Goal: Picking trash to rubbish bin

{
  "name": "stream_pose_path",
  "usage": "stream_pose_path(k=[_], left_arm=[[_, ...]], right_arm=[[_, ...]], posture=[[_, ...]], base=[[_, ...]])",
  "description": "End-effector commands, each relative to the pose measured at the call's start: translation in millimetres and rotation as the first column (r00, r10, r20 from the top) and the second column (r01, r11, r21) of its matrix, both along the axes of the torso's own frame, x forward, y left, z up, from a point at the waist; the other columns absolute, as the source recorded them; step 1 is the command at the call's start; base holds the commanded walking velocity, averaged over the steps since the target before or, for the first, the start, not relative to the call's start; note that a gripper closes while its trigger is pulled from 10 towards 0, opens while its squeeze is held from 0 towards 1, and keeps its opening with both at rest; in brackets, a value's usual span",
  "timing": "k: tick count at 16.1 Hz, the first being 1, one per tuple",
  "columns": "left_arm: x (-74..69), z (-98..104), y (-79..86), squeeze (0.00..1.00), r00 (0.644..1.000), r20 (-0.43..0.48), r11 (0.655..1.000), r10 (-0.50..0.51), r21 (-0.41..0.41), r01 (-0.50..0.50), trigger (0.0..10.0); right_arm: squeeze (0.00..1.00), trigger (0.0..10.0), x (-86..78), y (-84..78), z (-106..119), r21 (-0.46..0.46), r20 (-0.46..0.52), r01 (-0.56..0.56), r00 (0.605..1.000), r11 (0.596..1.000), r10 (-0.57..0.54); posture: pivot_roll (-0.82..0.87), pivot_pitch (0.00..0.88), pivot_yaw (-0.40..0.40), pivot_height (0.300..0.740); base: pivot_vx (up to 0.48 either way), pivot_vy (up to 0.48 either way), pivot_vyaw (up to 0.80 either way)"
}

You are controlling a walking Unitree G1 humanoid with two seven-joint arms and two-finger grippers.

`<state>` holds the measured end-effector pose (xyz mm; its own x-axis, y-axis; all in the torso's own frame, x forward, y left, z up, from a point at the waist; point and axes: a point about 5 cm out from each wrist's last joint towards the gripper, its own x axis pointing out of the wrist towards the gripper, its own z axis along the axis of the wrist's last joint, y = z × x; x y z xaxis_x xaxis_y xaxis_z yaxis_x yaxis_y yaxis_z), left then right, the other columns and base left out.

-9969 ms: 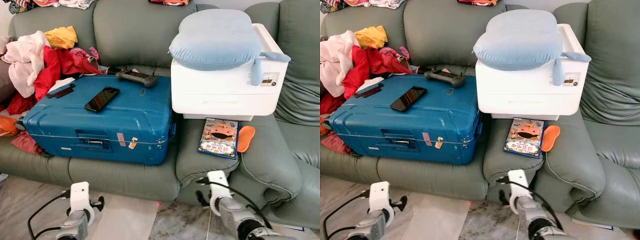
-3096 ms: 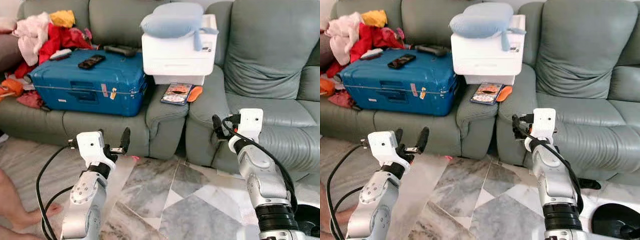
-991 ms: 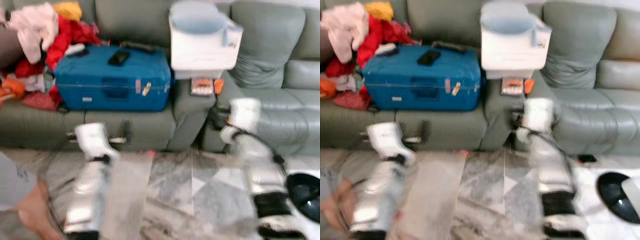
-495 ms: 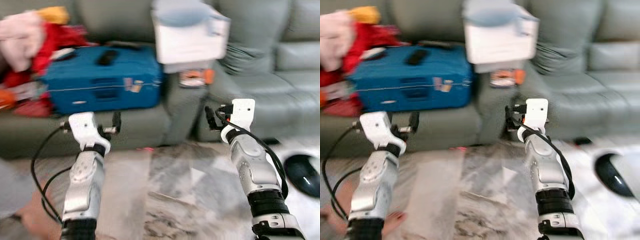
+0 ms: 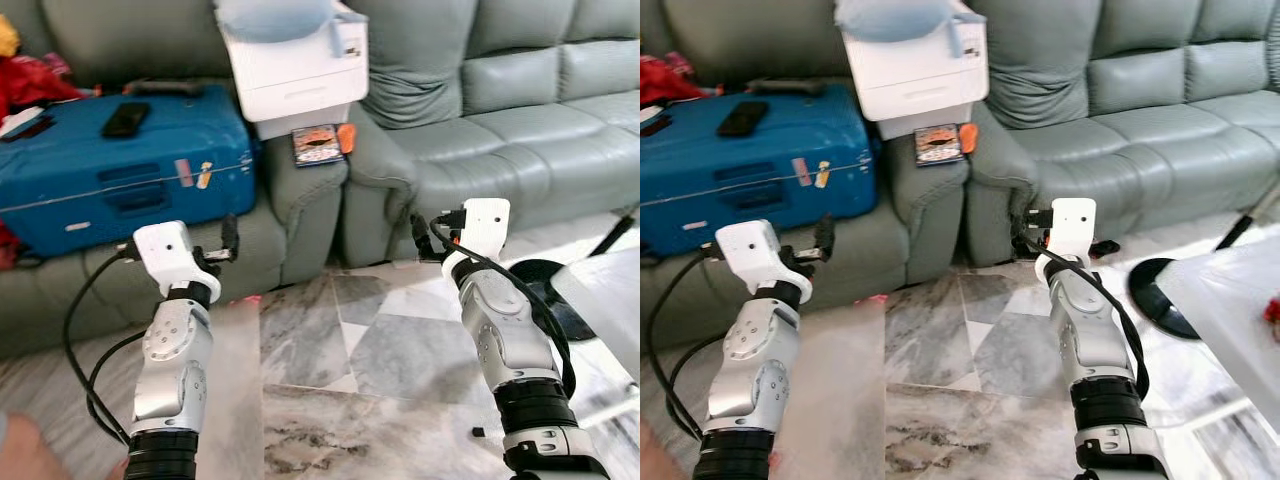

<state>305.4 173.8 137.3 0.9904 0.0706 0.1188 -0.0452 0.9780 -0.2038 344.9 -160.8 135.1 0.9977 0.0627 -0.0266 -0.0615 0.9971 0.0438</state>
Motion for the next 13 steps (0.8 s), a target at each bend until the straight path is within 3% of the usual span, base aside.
stream_pose_path(k=[1, 8, 10, 13], left_arm=[[1.6, 2.8, 4.8, 0.0, 1.0, 0.008, 1.0, 0.018, 0.024, -0.018, 10.0], [5.4, 4.6, 5.2, 0.0, 1.0, 0.0, 1.0, 0.014, 0.011, -0.014, 10.0], [5.0, 3.5, 3.9, 0.0, 1.0, -0.008, 1.0, 0.002, 0.006, -0.002, 10.0], [3.1, 3.1, 2.2, 0.0, 1.0, -0.002, 1.0, -0.01, 0.017, 0.01, 10.0]], right_arm=[[0.0, 10.0, 1.5, -1.0, 3.4, 0.001, 0.015, 0.012, 1.0, 1.0, -0.012], [0.0, 10.0, -2.8, -5.2, 2.3, 0.008, 0.015, 0.031, 0.999, 0.999, -0.031], [0.0, 10.0, -3.5, -5.9, 2.4, 0.004, 0.017, 0.035, 0.999, 0.999, -0.035], [0.0, 10.0, -4.2, -6.2, 2.2, -0.001, 0.016, 0.034, 0.999, 0.999, -0.034]], posture=[[0.06, 0.0, -0.028, 0.74], [0.05, 0.0, -0.013, 0.74], [0.05, 0.0, -0.014, 0.74], [0.05, 0.0, -0.017, 0.74]], base=[[0.0, 0.0, -0.79], [0.0, 0.0, -0.79], [0.0, 0.375, -0.79], [0.0, 0.0, -0.79]])
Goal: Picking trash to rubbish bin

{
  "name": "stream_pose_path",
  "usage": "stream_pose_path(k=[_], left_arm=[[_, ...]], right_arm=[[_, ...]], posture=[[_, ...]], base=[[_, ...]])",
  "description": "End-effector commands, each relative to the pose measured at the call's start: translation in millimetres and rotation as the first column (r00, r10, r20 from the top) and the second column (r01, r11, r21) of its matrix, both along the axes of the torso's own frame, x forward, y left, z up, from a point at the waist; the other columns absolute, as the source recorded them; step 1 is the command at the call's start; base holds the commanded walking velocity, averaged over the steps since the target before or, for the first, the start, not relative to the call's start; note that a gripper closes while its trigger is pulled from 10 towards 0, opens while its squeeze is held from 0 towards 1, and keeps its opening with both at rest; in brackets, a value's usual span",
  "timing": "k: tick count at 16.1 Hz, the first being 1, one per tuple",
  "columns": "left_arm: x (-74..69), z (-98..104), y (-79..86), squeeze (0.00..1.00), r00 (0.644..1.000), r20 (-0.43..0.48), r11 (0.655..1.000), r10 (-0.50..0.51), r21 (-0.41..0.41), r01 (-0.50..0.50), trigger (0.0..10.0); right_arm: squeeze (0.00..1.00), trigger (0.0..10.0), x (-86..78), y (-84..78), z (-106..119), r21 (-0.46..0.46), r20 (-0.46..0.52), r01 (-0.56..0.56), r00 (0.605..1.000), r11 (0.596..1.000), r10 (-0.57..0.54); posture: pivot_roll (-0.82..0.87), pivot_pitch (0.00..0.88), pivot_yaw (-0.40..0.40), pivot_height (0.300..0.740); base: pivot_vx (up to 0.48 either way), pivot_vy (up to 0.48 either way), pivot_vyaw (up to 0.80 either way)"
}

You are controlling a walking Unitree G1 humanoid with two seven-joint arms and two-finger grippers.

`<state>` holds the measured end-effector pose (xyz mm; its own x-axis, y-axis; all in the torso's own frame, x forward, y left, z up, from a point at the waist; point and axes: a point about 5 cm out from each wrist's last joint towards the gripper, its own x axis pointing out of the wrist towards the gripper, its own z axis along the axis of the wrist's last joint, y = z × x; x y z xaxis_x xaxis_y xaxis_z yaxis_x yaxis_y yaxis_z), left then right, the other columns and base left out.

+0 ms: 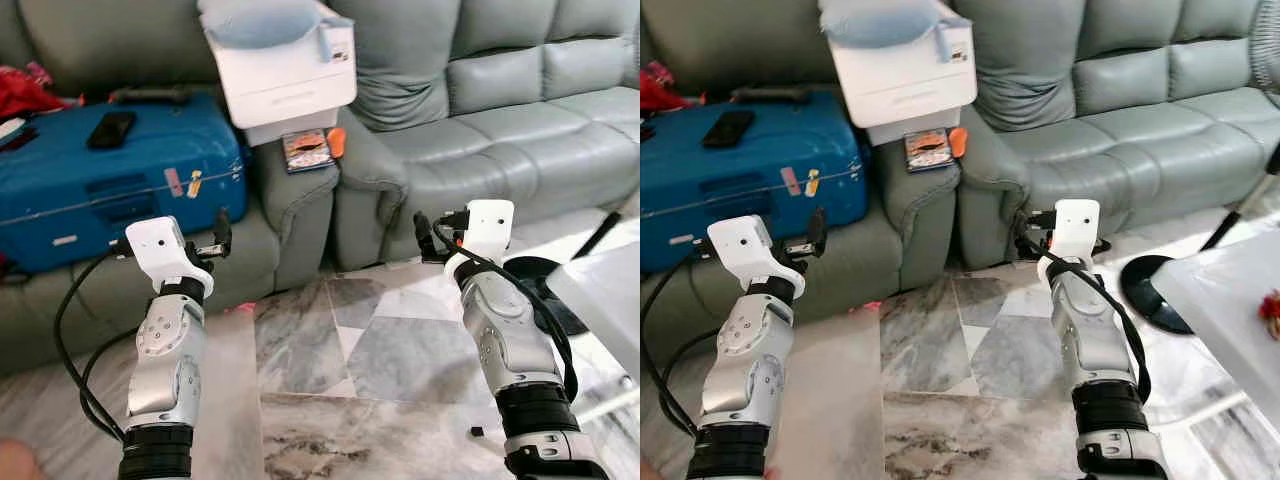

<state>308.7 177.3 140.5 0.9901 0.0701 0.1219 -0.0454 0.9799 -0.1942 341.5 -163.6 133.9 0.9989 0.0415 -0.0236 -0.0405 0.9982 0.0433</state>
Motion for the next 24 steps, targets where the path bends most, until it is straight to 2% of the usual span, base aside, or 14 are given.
stream_pose_path(k=[1, 7, 10, 20, 24], left_arm=[[-1.0, -0.3, -2.3, 0.0, 1.0, -0.001, 1.0, -0.021, 0.01, 0.021, 10.0], [-0.9, 0.6, -7.7, 0.0, 0.997, 0.004, 0.997, -0.077, 0.018, 0.077, 10.0], [-1.1, -1.1, -9.2, 0.0, 0.997, -0.004, 0.996, -0.083, 0.016, 0.083, 10.0], [-1.2, -3.7, -8.6, 0.0, 0.997, -0.017, 0.997, -0.077, 0.004, 0.078, 10.0], [-0.2, -2.0, -8.0, 0.0, 0.997, -0.013, 0.997, -0.08, 0.0, 0.08, 10.0]], right_arm=[[0.0, 10.0, -1.0, -3.3, 3.5, -0.003, 0.013, 0.013, 1.0, 1.0, -0.013], [0.0, 10.0, -2.1, -5.1, 4.5, -0.012, 0.016, 0.015, 1.0, 1.0, -0.015], [0.0, 10.0, -3.1, -5.9, 4.4, -0.017, 0.018, 0.017, 1.0, 1.0, -0.017], [0.0, 10.0, -3.3, -5.6, 4.4, -0.017, 0.018, 0.016, 1.0, 1.0, -0.016], [0.0, 10.0, -3.2, -6.0, 5.0, -0.015, 0.022, 0.022, 1.0, 1.0, -0.022]], posture=[[0.05, 0.0, -0.017, 0.74], [0.04, 0.0, -0.011, 0.74], [0.04, 0.0, -0.01, 0.74], [0.04, 0.0, -0.014, 0.74], [0.04, 0.0, -0.009, 0.74]], base=[[0.0, 0.0, -0.79], [0.0, 0.0, -0.79], [0.246, 0.0, -0.79], [0.0, 0.0, -0.8], [0.0, 0.0, -0.5]])
